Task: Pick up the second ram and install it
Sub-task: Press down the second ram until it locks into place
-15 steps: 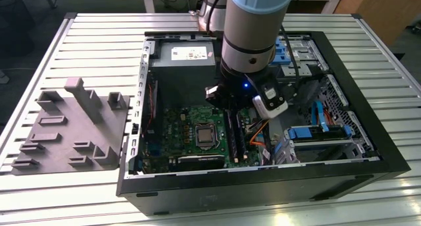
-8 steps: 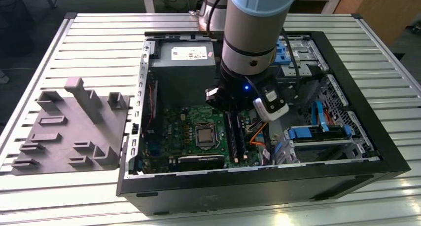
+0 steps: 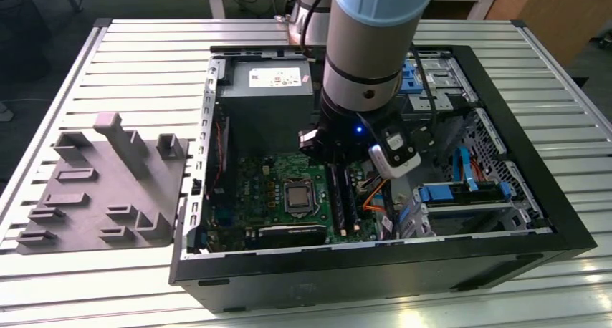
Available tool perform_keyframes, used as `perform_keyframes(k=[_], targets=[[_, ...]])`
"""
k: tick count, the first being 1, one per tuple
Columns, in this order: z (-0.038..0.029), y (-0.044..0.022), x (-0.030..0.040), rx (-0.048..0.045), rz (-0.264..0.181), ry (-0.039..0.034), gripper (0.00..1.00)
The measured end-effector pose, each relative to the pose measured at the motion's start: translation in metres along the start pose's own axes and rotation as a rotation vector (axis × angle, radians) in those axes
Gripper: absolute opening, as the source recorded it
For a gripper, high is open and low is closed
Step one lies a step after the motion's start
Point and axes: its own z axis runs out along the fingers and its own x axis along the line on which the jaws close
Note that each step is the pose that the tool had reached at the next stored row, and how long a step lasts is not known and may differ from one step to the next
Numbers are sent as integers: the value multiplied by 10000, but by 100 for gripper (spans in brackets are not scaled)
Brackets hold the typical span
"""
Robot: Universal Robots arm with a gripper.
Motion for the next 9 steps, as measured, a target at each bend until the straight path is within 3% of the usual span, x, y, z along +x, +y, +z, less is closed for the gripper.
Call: perform_keyframes(k=[9], targets=[[-1,-25,0,0,0,0,11]])
